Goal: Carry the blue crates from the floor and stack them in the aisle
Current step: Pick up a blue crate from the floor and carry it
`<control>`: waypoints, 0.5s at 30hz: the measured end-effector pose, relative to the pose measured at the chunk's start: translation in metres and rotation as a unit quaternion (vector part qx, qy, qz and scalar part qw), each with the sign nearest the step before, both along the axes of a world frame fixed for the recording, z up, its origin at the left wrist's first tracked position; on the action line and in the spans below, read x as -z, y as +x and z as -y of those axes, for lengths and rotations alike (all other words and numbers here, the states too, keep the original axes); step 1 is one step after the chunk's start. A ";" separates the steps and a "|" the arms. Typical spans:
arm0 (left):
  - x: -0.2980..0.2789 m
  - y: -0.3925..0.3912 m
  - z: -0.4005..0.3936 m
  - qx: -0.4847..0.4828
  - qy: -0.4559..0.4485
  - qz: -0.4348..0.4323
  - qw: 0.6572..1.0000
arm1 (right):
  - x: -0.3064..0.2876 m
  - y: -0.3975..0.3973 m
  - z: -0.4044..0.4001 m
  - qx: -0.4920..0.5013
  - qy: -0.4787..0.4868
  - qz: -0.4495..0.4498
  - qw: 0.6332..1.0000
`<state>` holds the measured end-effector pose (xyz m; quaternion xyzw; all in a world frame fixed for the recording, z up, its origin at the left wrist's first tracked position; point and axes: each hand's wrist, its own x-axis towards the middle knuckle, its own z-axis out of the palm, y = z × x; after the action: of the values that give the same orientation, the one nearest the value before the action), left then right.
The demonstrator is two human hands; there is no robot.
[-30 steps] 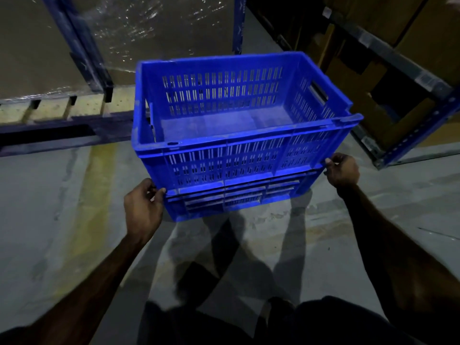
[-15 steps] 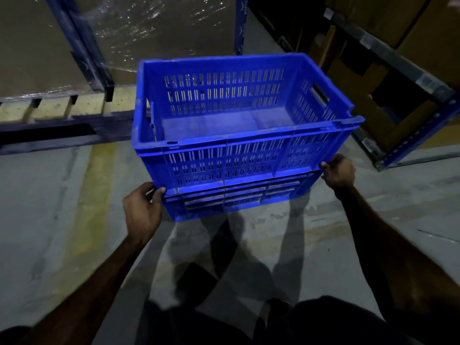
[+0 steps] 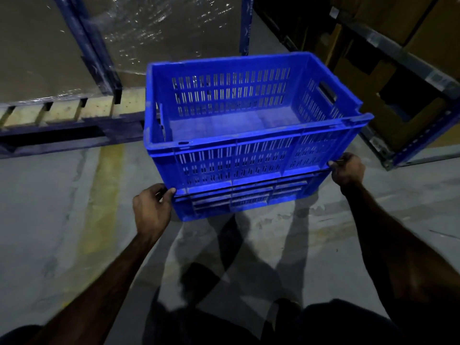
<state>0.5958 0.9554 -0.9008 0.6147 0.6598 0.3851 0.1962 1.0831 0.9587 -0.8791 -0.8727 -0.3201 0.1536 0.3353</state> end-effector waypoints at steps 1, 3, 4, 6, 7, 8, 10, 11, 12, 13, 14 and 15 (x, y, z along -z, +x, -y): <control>0.000 -0.001 0.000 0.001 -0.002 0.003 1.000 | -0.001 -0.001 0.001 0.002 0.000 -0.002 1.000; -0.002 -0.002 0.000 0.002 -0.004 0.013 1.000 | 0.000 -0.003 0.001 0.008 0.003 -0.008 1.000; -0.002 -0.002 0.000 0.003 -0.005 0.016 1.000 | 0.001 -0.004 0.002 0.004 0.009 -0.006 1.000; -0.003 -0.004 0.000 0.013 -0.004 0.009 1.000 | 0.004 -0.006 0.003 -0.019 0.011 0.011 1.000; -0.004 -0.004 0.000 0.021 0.000 0.001 1.000 | 0.004 -0.007 0.004 -0.033 0.005 0.024 0.999; -0.004 -0.005 0.000 0.026 0.001 -0.002 1.000 | 0.004 -0.007 0.005 -0.042 -0.001 0.033 0.999; -0.004 -0.007 -0.001 0.032 0.001 -0.009 0.999 | 0.001 -0.009 0.007 -0.045 -0.008 0.027 0.999; -0.003 -0.007 -0.001 0.034 0.003 -0.017 0.999 | -0.002 -0.012 0.009 -0.047 -0.011 0.021 0.999; -0.004 -0.007 -0.002 0.038 0.002 -0.020 0.999 | -0.003 -0.013 0.011 -0.054 -0.010 0.014 0.998; -0.005 -0.007 -0.002 0.041 -0.004 -0.016 0.999 | -0.004 -0.015 0.013 -0.063 -0.011 0.009 0.998; -0.006 -0.008 -0.003 0.044 -0.018 -0.004 0.999 | -0.004 -0.017 0.016 -0.065 -0.017 0.001 0.998; -0.011 -0.008 -0.003 0.047 -0.034 0.002 0.998 | -0.006 -0.019 0.019 -0.057 -0.024 -0.011 0.998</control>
<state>0.5875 0.9581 -0.8901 0.6371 0.6426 0.3540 0.2363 1.0642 0.9394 -0.8731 -0.8590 -0.3617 0.1900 0.3085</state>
